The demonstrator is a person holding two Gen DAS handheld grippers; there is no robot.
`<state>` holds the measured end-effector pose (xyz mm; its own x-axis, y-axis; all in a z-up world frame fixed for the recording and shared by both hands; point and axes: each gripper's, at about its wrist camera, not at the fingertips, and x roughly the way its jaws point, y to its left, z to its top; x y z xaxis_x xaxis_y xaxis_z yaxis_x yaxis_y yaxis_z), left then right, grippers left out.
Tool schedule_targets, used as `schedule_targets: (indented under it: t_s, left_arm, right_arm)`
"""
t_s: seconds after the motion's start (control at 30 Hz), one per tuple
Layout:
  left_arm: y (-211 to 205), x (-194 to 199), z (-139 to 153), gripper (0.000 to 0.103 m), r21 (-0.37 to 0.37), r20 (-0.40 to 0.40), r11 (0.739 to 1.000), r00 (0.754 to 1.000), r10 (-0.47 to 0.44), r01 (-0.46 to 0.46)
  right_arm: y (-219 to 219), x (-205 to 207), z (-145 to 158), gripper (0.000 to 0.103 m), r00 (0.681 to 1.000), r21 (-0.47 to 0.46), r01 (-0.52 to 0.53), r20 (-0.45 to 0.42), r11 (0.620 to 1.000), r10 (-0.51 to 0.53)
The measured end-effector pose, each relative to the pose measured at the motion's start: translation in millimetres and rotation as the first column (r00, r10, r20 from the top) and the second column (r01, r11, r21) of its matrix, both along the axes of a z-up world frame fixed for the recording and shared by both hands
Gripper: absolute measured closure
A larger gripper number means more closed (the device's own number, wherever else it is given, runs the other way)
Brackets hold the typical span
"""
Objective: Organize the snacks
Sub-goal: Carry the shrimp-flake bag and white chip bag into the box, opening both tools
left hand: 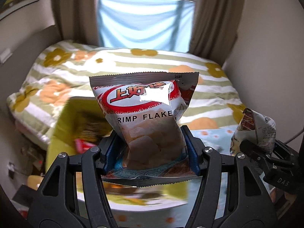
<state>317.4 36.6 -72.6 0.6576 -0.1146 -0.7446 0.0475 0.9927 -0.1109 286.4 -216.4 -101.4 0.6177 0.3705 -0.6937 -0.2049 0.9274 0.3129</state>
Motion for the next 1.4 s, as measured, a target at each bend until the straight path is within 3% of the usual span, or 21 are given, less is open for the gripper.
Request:
schedule_targets:
  t_s: [0.27,0.53,0.57,0.63,0.67,0.7,0.83,1.07,1.27,1.3,1.37,1.4]
  left_arm:
    - [89,25,-37,0.045,0.01,-0.104,0.999,0.994,0.036,-0.035]
    - [120,58,-82,0.045,0.016,-0.208,1.0,0.978,-0.018,0.022]
    - [120,61,-85,0.041,0.024,-0.208,0.999,0.978,-0.027,0.033]
    - [120,64,-89,0.022,0.036,-0.211,0.998,0.977,-0.04,0.048]
    - [118,65,-89,0.002,0.043,-0.21,0.998,0.977,-0.04,0.05]
    - [118,64,-88,0.0,0.053,-0.2,0.997,0.979,-0.04,0.051]
    - [127,59,-90,0.0,0.058,-0.212,0.996,0.976,-0.047,0.06]
    - [153,28,-89,0.0,-0.014,-0.217,1.0,0.976,0.008,-0.012]
    - [155,13,-88,0.0,-0.012,-0.213,0.999,0.976,0.038,-0.041]
    - [154,12,-87,0.0,-0.017,-0.215,0.999,0.976,0.038,-0.043]
    - [152,7,-86,0.0,-0.015,-0.21,0.999,0.977,0.039,-0.043]
    - [151,6,-85,0.0,-0.01,-0.208,0.999,0.977,0.04,-0.043]
  right_arm:
    - [103,22,-21,0.044,0.997,-0.029,-0.066,-0.049,0.997,0.065]
    - [136,34,-46,0.044,0.992,-0.085,-0.032,-0.125,0.996,0.021]
    - [138,35,-49,0.044,0.991,-0.094,-0.026,-0.135,0.995,0.013]
    - [141,35,-52,0.044,0.99,-0.109,-0.015,-0.144,0.994,-0.001]
    - [141,35,-55,0.044,0.989,-0.117,-0.009,-0.151,0.993,-0.008]
    - [141,35,-56,0.044,0.988,-0.121,-0.006,-0.155,0.993,-0.013]
    - [143,32,-63,0.044,0.985,-0.139,-0.01,-0.172,0.99,-0.014]
    - [149,27,-72,0.044,0.982,-0.143,-0.039,-0.191,0.989,0.011]
    - [153,38,-73,0.043,0.979,-0.14,-0.056,-0.201,0.989,0.027]
    - [154,40,-73,0.041,0.979,-0.137,-0.068,-0.2,0.988,0.04]
    - [158,41,-73,0.025,0.978,-0.128,-0.095,-0.197,0.987,0.068]
    - [160,40,-73,0.004,0.978,-0.12,-0.11,-0.19,0.987,0.086]
